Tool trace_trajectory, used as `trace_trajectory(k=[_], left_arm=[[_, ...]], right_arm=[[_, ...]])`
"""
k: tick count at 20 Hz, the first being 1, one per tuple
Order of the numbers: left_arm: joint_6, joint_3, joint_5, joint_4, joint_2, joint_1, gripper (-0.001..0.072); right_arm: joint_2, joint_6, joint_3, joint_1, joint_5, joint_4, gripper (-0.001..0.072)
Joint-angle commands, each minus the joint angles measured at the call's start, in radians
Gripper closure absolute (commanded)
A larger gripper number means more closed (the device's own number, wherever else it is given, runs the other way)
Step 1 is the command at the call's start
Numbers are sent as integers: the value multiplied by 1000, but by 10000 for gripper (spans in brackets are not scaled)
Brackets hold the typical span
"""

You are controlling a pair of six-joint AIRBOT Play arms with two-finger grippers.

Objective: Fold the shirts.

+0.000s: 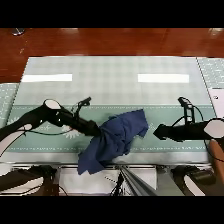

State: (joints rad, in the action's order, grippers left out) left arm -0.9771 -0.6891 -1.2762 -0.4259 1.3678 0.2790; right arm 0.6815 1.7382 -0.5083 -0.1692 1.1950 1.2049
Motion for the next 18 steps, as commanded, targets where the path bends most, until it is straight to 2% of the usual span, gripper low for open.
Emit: trace_trajectory(k=[1,3,5,11,16,18], left_arm=[[18,-131,50,38,29,-66,683],[-59,-169,124,38,29,-133,683],[-101,-172,154,37,28,-183,683],[-102,-172,139,14,28,-209,682],[-102,-172,141,15,28,-208,682],[-103,-172,141,15,28,-208,682]], right_arm=[[15,43,8,-99,-27,-15,87],[56,49,8,-160,-47,-71,87],[111,49,8,-246,-127,-143,87],[349,35,6,-507,-323,-258,87],[419,30,7,-536,-504,-352,87],[441,29,7,-542,-508,-362,88]])
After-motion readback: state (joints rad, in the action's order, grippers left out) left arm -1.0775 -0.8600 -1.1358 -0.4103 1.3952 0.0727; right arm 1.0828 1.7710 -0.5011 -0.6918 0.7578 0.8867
